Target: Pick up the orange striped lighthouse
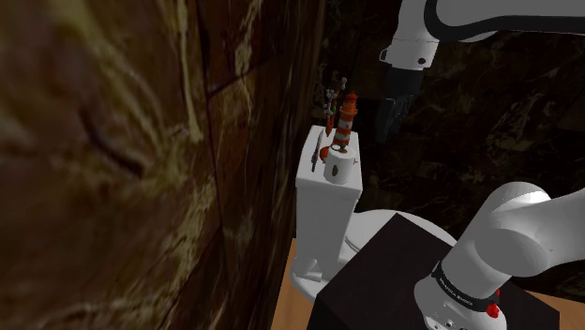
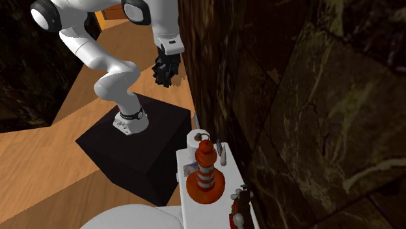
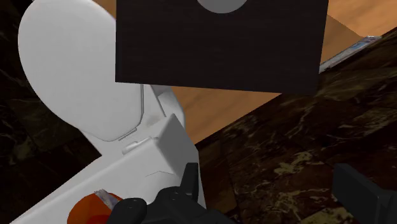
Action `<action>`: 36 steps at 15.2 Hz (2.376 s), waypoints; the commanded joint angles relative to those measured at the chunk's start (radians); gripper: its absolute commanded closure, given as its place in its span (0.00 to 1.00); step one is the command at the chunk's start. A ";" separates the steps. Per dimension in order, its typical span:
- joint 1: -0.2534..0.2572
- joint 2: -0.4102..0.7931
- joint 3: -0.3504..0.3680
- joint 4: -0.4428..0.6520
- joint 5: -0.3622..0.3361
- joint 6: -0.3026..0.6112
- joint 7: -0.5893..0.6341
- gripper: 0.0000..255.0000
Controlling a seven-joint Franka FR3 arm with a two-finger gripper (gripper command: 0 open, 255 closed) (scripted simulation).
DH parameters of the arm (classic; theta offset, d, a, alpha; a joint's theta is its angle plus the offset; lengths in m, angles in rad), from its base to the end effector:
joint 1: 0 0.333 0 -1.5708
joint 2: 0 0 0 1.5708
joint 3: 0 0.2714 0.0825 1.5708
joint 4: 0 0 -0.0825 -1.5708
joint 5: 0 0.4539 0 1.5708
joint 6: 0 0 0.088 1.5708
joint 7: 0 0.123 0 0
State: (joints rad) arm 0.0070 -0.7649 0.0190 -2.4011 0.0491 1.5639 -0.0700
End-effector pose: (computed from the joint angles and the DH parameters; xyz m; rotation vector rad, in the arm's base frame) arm 0.4086 0.0169 0.5096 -3.0988 -0.1377 0.1109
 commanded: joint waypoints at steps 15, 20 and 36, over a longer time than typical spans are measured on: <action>0.001 0.234 -0.361 0.069 -0.019 0.374 -0.488 0.00; 0.047 0.385 -0.499 0.175 0.081 0.461 -0.694 0.00; 0.110 0.705 -0.693 0.343 0.420 0.546 -1.106 0.00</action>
State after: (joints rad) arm 0.1157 -0.0641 -0.6751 -2.0508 0.4637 2.1002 -1.1708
